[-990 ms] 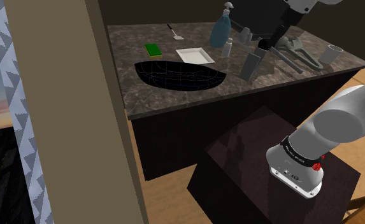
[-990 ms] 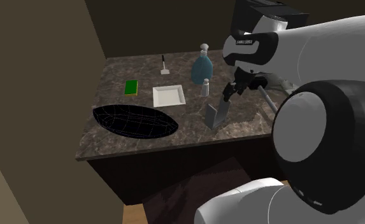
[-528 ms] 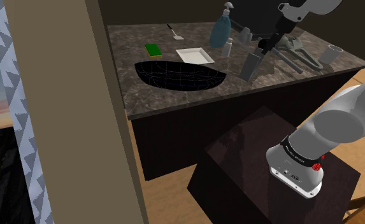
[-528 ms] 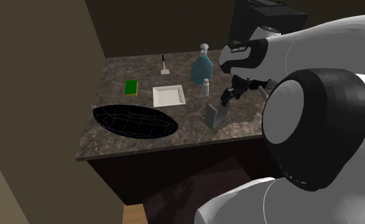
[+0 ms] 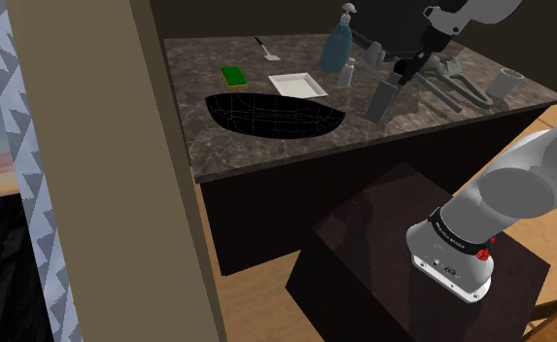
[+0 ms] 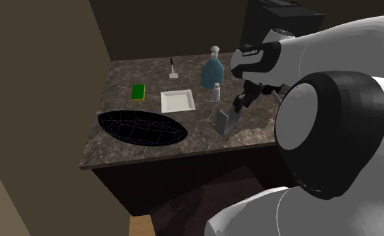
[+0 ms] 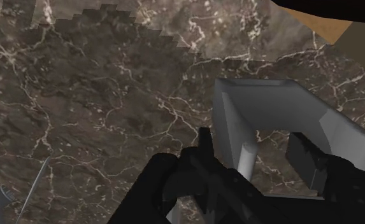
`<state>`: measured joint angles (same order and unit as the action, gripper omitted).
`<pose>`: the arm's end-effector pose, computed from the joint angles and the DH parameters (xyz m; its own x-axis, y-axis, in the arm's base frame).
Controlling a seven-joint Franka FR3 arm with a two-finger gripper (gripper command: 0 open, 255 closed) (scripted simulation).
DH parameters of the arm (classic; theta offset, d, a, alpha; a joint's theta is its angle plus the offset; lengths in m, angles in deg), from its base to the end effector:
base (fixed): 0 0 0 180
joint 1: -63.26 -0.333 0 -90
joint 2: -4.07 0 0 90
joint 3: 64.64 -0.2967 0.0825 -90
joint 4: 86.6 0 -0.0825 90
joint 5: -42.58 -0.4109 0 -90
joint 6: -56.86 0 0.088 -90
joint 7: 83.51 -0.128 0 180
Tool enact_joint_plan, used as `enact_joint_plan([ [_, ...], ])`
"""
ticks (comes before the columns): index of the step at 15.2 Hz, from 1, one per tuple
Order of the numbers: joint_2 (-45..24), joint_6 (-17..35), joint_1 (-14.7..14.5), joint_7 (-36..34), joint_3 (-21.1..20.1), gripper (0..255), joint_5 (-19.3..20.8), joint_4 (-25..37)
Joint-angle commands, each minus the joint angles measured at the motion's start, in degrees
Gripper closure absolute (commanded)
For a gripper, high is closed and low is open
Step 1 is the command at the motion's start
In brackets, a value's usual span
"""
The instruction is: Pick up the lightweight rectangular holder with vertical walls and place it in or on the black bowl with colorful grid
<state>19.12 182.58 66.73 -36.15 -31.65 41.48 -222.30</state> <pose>0.4040 -0.2926 0.3622 0.9721 0.1833 0.1465 0.1954 -0.9780 -0.0731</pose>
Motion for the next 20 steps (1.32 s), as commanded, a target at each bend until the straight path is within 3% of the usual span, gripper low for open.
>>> enact_joint_plan([
  [1,0.0,0.0,0.0,0.0,0.0,255,0.0,0.0],
  [9,-0.03,0.01,0.13,0.04,-0.12,255,-0.05,-0.01],
  [20,3.39,-8.69,0.57,-2.38,-1.72,255,1.66,5.75],
])
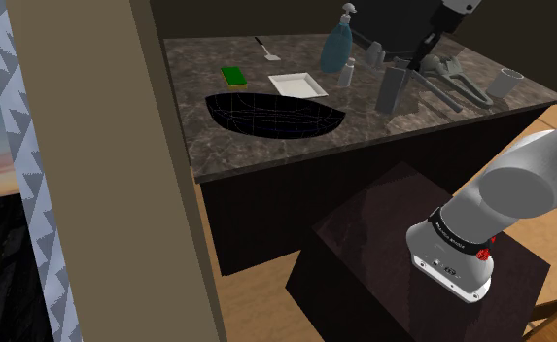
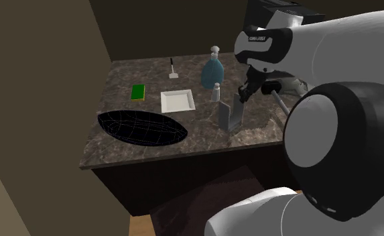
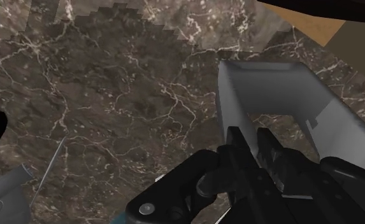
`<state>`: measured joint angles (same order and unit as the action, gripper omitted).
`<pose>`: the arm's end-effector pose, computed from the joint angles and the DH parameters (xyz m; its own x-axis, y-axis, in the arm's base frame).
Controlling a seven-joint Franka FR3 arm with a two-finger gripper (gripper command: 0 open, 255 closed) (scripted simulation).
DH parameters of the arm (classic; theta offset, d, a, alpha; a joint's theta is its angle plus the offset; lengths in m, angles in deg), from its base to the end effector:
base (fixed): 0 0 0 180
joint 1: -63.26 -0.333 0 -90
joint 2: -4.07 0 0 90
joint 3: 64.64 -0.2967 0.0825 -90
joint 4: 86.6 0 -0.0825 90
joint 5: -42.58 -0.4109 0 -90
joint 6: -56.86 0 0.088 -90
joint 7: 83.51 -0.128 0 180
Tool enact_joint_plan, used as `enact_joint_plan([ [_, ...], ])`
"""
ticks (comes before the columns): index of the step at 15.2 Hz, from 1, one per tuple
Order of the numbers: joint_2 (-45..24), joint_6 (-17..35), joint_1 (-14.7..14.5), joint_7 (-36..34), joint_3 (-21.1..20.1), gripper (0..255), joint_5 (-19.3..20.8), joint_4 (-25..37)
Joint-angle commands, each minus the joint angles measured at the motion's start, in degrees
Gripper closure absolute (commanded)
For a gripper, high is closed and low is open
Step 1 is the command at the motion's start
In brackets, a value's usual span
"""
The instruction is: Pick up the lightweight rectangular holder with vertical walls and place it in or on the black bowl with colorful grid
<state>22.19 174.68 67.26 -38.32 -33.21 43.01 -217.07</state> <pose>0.4070 -0.2937 0.4185 0.9721 0.1833 0.1465 0.1954 -0.9780 -0.0731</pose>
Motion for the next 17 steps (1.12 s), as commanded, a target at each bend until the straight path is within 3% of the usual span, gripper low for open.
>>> enact_joint_plan([
  [1,0.53,-1.58,0.05,-0.38,-0.29,255,0.22,1.11],
  [17,1.8,-12.32,-0.15,-1.97,-1.59,255,0.51,10.78],
])
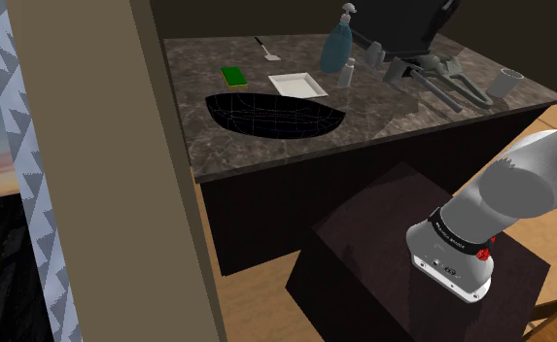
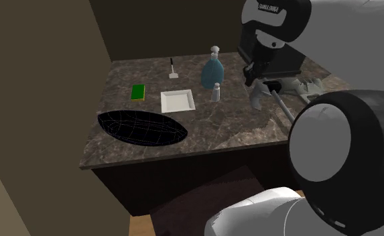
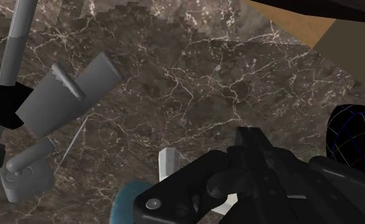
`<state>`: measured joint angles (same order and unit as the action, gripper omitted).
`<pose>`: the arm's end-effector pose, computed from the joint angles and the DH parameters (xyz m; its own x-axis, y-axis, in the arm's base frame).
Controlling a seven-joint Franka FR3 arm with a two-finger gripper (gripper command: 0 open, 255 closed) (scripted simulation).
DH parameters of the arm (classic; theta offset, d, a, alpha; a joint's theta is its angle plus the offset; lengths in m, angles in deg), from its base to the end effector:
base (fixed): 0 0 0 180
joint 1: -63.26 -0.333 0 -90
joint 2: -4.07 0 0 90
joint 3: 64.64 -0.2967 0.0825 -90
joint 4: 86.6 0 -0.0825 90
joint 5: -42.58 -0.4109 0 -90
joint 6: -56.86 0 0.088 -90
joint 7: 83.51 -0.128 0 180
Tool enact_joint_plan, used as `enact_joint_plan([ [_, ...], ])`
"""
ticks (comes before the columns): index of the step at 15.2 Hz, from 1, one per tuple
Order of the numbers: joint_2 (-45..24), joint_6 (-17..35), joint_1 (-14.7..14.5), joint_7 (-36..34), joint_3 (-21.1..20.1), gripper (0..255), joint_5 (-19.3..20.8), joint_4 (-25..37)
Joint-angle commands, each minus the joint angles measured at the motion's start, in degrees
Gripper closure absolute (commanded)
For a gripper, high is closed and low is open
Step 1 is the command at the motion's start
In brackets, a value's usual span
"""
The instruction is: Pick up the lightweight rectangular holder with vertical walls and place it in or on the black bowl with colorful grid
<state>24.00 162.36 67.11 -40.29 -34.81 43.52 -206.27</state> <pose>0.4095 -0.2954 0.5089 0.9720 0.1832 0.1470 0.1954 -0.9780 -0.0728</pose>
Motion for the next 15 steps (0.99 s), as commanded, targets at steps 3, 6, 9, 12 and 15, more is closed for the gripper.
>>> enact_joint_plan([
  [3,-1.89,5.84,0.94,-5.64,-0.8,0,0.73,-1.91],
  [6,-5.55,14.01,2.33,-14.23,-1.7,0,2.08,-3.73],
  [9,-10.0,21.35,3.75,-23.13,-2.29,0,3.81,-4.38],
  [12,-14.98,27.66,5.08,-32.49,-2.43,0,6.04,-3.97],
  [15,-20.25,32.8,6.14,-42.35,-1.93,0,8.77,-2.66],
])
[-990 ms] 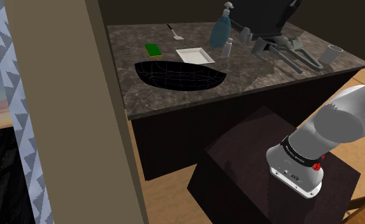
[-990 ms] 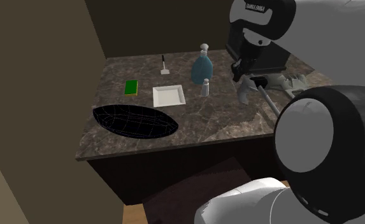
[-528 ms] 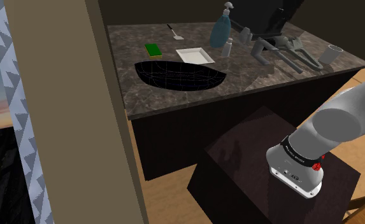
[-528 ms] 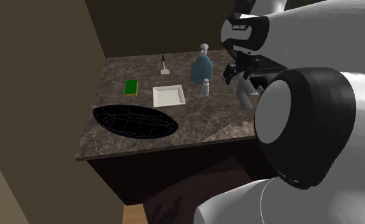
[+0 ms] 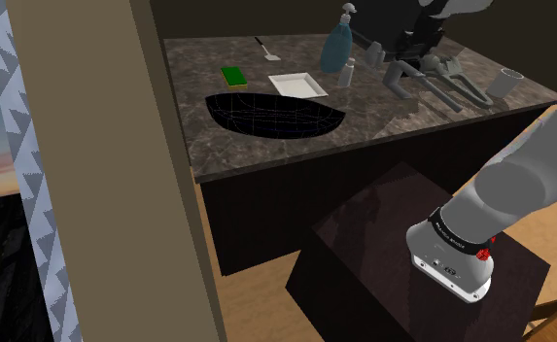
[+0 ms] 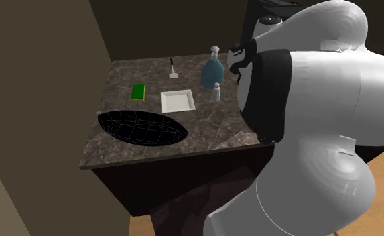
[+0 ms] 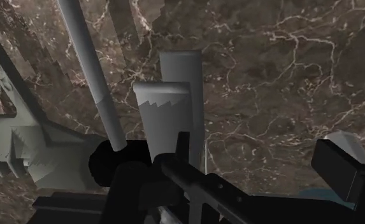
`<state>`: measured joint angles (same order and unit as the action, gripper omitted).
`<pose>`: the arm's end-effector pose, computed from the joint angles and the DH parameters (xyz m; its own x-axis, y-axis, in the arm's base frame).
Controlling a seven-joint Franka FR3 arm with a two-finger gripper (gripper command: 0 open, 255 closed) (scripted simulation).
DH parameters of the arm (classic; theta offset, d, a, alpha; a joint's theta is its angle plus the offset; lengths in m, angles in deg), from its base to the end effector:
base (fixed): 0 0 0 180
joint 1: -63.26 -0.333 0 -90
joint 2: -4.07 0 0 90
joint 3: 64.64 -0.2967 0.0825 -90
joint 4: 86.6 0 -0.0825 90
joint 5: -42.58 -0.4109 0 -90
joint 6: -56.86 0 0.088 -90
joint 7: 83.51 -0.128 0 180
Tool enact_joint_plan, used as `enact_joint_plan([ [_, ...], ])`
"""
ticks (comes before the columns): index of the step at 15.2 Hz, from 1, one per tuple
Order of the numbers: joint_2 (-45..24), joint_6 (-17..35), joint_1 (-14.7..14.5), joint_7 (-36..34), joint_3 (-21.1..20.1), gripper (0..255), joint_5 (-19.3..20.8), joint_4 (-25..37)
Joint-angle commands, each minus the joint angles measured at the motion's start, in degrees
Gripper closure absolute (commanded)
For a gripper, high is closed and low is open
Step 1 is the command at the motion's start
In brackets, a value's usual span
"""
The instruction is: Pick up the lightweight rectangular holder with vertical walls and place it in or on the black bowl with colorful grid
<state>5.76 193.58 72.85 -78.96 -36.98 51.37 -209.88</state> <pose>0.4636 -0.3578 0.3846 0.8707 -0.4282 0.2420 -0.4674 -0.8735 0.1360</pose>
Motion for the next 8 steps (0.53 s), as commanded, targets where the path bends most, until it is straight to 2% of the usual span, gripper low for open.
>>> enact_joint_plan([
  [1,-3.8,3.03,0.74,-7.05,0.51,0,1.91,1.55],
  [2,-5.6,4.33,1.05,-10.45,0.85,0,2.92,2.24],
  [8,-9.18,7.79,1.65,-9.33,1.08,0,0.9,2.21],
])
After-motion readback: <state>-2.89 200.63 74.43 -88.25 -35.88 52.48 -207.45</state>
